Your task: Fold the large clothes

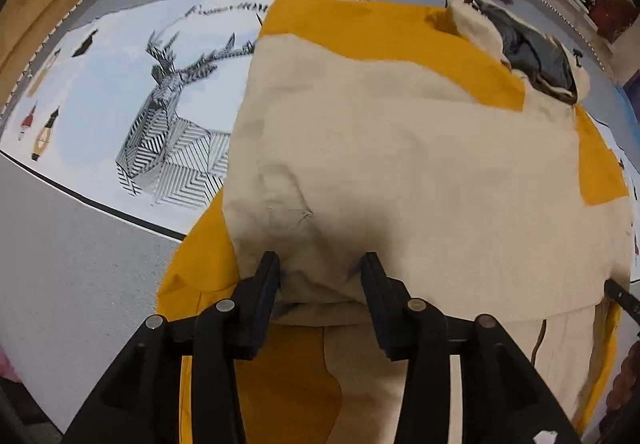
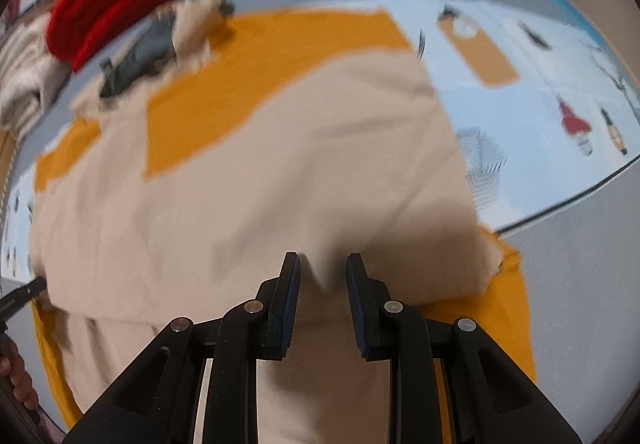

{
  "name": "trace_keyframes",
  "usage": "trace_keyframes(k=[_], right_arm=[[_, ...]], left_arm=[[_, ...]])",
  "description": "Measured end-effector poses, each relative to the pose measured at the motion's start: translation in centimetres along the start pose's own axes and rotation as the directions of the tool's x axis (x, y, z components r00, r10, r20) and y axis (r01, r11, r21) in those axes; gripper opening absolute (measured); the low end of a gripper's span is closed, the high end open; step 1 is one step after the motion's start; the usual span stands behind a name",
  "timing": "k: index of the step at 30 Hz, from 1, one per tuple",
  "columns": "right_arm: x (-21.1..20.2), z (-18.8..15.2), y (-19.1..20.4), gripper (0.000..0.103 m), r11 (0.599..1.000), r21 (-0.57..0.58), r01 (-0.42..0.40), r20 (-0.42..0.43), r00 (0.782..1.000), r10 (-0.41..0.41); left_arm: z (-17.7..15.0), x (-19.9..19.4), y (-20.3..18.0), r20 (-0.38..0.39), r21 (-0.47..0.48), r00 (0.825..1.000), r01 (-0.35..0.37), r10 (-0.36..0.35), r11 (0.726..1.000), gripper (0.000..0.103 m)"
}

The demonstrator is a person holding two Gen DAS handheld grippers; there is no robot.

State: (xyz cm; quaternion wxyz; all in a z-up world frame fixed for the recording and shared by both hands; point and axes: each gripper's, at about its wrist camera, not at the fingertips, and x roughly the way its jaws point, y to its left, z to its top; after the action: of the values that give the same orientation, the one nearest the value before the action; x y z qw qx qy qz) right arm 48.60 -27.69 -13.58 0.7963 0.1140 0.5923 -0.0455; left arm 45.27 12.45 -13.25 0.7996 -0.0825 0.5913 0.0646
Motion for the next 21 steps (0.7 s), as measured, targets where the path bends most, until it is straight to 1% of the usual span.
trace_keyframes(k=[2,4,5,6,7,9,12,15,16,18,20,21], right_arm=[[-0.6,0.0,0.3,0.025,1.0,-0.007,0.004,0.026,1.0,-0.004],[-1.9,0.2,0.9,0.025,0.999,-0.044,0.016,0.076,0.997,-0.013],[-3.0,0.2,1.4,0.025,0.997,-0.067,0.027,0.12,0.993,-0.019],[-4.1,0.2,1.8,0.025,0.996,-0.087,0.035,0.162,0.987,-0.021],[-4.8,0.2,2.2,0.025,0.994,-0.098,0.037,0.185,0.983,-0.019],[-6.7,0.0,3.0,0.025,0.991,-0.125,0.04,0.241,0.97,-0.009],[-9.5,-0.6,4.0,0.025,0.987,-0.155,0.043,0.321,0.947,0.009],[-11.4,-0.8,4.9,0.026,0.984,-0.175,0.042,0.364,0.931,0.026],[-11.9,-1.0,5.0,0.028,0.983,-0.181,0.041,0.372,0.928,0.029],[-12.7,-1.4,5.5,0.04,0.982,-0.186,0.039,0.387,0.921,0.037],[-13.2,-1.5,5.4,0.069,0.985,-0.172,0.025,0.389,0.92,0.045],[-13.5,-1.5,5.3,0.073,0.986,-0.166,0.006,0.384,0.922,0.059]], left_arm=[[0.3,-1.7,-0.6,0.057,0.015,0.998,0.002,-0.003,1.0,0.039],[0.5,-3.4,-1.4,0.113,0.042,0.994,-0.007,0.002,0.999,0.042],[0.5,-4.4,-2.0,0.149,0.06,0.989,-0.017,0.008,0.998,0.044],[0.5,-5.1,-2.5,0.173,0.073,0.985,-0.023,0.01,0.997,0.048],[0.4,-5.9,-3.0,0.207,0.088,0.978,-0.03,0.012,0.996,0.051],[0.2,-7.2,-4.1,0.26,0.109,0.965,-0.05,0.02,0.993,0.054],[-0.1,-8.4,-4.9,0.306,0.122,0.952,-0.061,0.02,0.991,0.057],[-0.6,-9.1,-5.8,0.335,0.133,0.942,-0.062,0.015,0.989,0.066],[-0.9,-9.4,-6.0,0.344,0.136,0.939,-0.066,0.015,0.989,0.067],[-1.3,-9.7,-6.6,0.359,0.141,0.933,-0.07,0.014,0.988,0.071],[-1.6,-9.7,-6.9,0.367,0.142,0.93,-0.072,0.015,0.987,0.075],[-1.7,-9.8,-7.1,0.373,0.142,0.928,-0.065,0.007,0.988,0.077]])
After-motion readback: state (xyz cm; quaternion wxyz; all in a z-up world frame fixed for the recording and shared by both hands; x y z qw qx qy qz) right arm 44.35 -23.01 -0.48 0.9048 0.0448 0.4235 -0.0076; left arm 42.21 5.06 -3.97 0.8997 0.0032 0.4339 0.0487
